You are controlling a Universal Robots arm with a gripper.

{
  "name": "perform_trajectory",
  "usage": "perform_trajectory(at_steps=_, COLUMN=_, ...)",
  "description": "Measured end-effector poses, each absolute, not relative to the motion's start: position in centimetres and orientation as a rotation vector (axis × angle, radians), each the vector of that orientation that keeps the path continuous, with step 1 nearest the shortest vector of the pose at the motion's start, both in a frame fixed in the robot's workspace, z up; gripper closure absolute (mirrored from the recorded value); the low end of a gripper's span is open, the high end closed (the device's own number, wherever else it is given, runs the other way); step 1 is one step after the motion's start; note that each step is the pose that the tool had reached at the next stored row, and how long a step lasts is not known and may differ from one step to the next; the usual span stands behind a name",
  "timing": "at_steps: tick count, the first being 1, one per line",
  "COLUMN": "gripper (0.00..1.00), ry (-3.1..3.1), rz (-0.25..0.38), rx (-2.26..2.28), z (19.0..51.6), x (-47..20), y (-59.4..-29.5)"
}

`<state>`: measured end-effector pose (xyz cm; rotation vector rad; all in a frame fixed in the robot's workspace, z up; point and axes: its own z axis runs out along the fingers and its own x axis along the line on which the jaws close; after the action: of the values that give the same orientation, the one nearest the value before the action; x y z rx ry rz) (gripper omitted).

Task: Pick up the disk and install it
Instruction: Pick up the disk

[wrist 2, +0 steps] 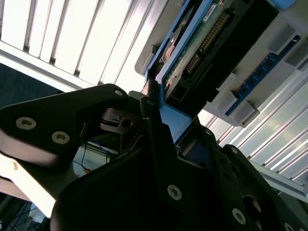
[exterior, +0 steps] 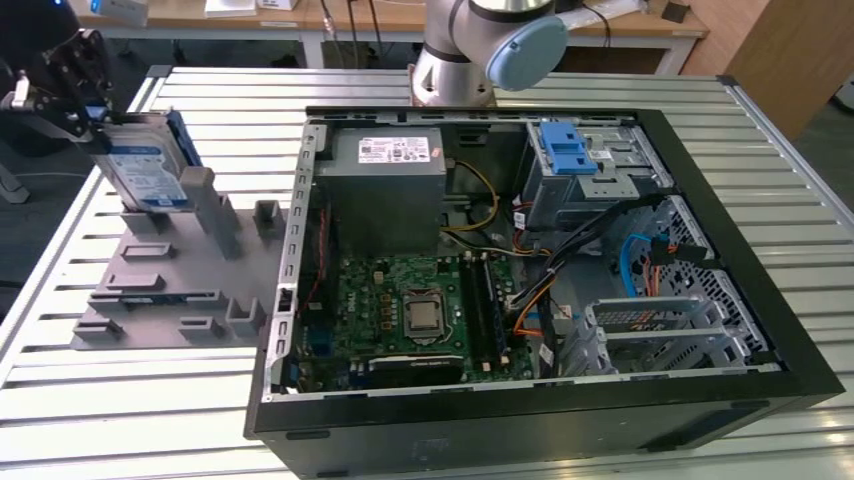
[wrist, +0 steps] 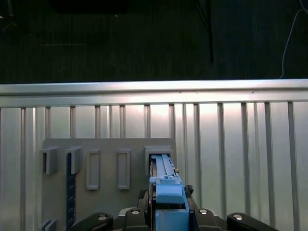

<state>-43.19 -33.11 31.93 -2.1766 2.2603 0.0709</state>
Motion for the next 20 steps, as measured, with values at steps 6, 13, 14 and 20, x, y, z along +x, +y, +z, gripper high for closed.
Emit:
perform_trajectory(at_steps=6, gripper=0.63, ry=2.26, rz=0.071, rx=-2.177, z=32.5, x=-43.2, y=-33.1)
perform_trajectory(at_steps=13, gripper=0.63, ry=2.26, rz=0.071, rx=-2.177, z=33.1, x=-43.2, y=-33.1)
perform_trajectory(at_steps=14, gripper=0.63, ry=2.26, rz=0.071, rx=-2.177, z=33.2, x=-43.2, y=-33.1)
perform_trajectory(at_steps=20, gripper=0.63, ry=2.26, rz=0.071, rx=-2.177, z=33.7, x=-43.2, y=-33.1)
